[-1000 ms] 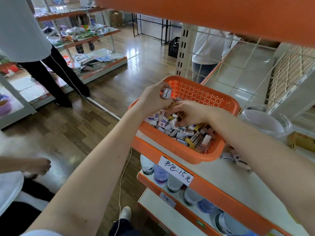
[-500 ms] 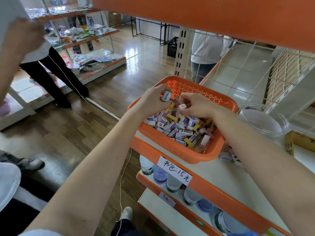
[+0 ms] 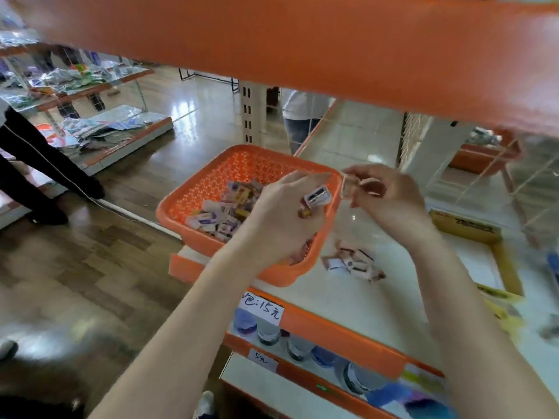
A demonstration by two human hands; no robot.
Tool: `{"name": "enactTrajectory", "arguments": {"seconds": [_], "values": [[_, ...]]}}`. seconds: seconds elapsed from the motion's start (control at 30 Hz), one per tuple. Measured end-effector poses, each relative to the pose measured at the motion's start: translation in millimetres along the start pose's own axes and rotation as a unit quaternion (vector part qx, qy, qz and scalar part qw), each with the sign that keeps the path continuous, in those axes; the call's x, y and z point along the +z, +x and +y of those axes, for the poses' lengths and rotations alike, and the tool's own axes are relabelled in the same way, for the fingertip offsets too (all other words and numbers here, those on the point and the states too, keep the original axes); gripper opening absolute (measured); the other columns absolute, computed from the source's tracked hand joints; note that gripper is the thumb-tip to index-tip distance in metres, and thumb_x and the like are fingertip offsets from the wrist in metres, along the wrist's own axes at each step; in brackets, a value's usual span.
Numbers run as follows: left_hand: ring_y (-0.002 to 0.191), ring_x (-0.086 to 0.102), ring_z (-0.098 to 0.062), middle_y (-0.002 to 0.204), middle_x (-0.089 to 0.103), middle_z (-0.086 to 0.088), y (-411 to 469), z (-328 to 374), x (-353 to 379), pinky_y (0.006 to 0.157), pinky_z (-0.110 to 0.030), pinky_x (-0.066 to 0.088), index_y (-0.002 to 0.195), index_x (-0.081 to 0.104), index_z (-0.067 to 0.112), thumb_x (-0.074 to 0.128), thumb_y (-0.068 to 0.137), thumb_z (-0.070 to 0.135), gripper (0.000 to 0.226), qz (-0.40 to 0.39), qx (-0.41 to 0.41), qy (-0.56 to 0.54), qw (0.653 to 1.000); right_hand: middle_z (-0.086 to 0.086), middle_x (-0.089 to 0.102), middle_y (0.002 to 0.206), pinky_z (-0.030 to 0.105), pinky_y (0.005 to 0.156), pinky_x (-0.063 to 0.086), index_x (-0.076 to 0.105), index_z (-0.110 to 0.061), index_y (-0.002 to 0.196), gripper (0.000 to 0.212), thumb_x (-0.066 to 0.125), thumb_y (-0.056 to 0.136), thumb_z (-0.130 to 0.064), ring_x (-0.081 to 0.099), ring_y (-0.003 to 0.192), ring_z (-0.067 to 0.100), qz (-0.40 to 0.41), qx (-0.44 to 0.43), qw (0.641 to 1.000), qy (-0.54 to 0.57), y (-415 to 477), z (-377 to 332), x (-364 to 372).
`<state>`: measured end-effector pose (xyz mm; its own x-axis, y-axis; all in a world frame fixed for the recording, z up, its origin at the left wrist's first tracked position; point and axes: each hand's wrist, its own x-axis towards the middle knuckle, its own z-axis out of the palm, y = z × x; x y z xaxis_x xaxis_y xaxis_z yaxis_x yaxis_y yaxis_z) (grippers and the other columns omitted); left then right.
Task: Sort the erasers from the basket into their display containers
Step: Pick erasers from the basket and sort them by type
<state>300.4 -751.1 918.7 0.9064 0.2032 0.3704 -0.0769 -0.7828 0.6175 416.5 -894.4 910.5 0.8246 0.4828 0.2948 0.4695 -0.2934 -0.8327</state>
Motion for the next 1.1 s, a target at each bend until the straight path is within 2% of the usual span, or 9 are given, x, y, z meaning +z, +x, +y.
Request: {"name": "enactTrajectory", "arguments": {"seconds": [0.07,0.13,0.23,0.37,0.53,0.6,0.73,0.97,1.1], "values": [[0.087,0.057,-0.009,0.108,0.065,-0.001,-10.8,16.7,32.9,0.074,0.001,0.031,0.129,0.057,0.023,0.061,0.083,0.013,0.048,-0.012,0.045,-0.039,0.998,-0.018,0.063,0.080,0.004,0.067,0.042,0.066,-0.031,0.102,0.018,0.064,0.087,-0.021,0.060,0.069,-0.006,0.028,0.004,0.998,-0.063,-19.5,16.0,-14.5],[0.072,0.055,-0.011,0.092,0.061,0.003,-23.2,24.7,68.6,0.066,-0.012,0.038,0.128,0.053,0.026,0.059,0.084,0.013,0.046,-0.021,0.039,-0.051,0.998,-0.020,0.059,0.078,-0.001,0.065,0.037,0.067,-0.028,0.102,0.018,0.065,0.086,-0.020,0.056,0.069,-0.011,0.047,0.009,0.993,-0.106,-38.0,31.0,-26.8],[0.079,0.056,-0.019,0.088,0.060,-0.001,-38.5,25.4,112.8,0.067,-0.025,0.040,0.126,0.052,0.015,0.060,0.086,0.009,0.041,0.007,0.012,-0.024,1.000,-0.013,0.061,0.076,0.002,0.065,0.038,0.069,-0.021,0.106,0.022,0.067,0.084,-0.018,0.056,0.070,0.002,0.054,0.033,0.989,-0.135,-60.9,53.9,-41.0],[0.081,0.060,-0.032,0.083,0.066,-0.011,-31.5,19.9,137.1,0.062,-0.024,0.029,0.109,0.060,0.004,0.064,0.078,0.000,0.031,0.057,0.014,0.025,0.998,-0.013,0.062,0.083,0.001,0.068,0.038,0.067,-0.021,0.110,0.024,0.065,0.087,-0.018,0.058,0.078,0.005,0.038,0.044,0.986,-0.155,-76.5,74.1,-49.0],[0.082,0.063,-0.032,0.081,0.068,-0.013,-18.6,19.6,140.3,0.070,-0.035,0.046,0.102,0.066,0.007,0.065,0.078,0.002,0.025,0.060,-0.033,0.018,0.998,-0.001,0.067,0.094,0.018,0.082,0.045,0.065,-0.015,0.117,0.031,0.062,0.086,-0.014,0.061,0.087,0.011,-0.002,0.045,0.985,-0.166,-73.8,76.3,-38.8],[0.086,0.063,-0.031,0.085,0.070,-0.011,-17.3,13.3,142.0,0.075,-0.039,0.051,0.103,0.068,0.011,0.067,0.076,0.005,0.028,0.049,-0.021,0.048,0.997,0.003,0.067,0.102,0.020,0.085,0.045,0.063,-0.014,0.120,0.033,0.060,0.087,-0.013,0.060,0.090,0.012,-0.022,0.054,0.985,-0.160,-72.6,76.1,-33.9],[0.110,0.057,-0.026,0.117,0.067,-0.004,-17.2,-2.8,143.3,0.098,-0.038,0.043,0.119,0.065,0.015,0.065,0.084,0.015,0.034,-0.039,-0.057,0.077,0.995,0.002,0.064,0.106,0.005,0.074,0.039,0.061,-0.017,0.122,0.034,0.056,0.089,-0.011,0.056,0.083,0.005,-0.056,0.086,0.984,-0.148,-74.1,80.9,-31.7],[0.144,0.016,-0.010,0.157,0.019,0.004,-38.5,3.8,124.5,0.114,-0.024,0.014,0.150,0.025,0.020,0.053,0.095,0.033,0.063,-0.165,-0.092,0.036,0.981,-0.009,0.066,0.096,0.001,0.074,0.040,0.068,-0.021,0.109,0.030,0.053,0.088,-0.007,0.057,0.084,0.002,-0.004,0.043,0.991,-0.123,-68.8,68.0,-34.4],[0.127,0.029,0.009,0.146,0.038,0.009,-60.2,19.4,99.2,0.105,-0.009,0.024,0.137,0.049,0.020,0.061,0.091,0.021,0.047,-0.078,0.028,-0.039,0.996,-0.015,0.064,0.095,0.009,0.078,0.045,0.068,-0.022,0.105,0.024,0.055,0.089,-0.010,0.058,0.084,0.001,0.017,-0.022,0.996,-0.089,-55.7,43.9,-18.5]]}}
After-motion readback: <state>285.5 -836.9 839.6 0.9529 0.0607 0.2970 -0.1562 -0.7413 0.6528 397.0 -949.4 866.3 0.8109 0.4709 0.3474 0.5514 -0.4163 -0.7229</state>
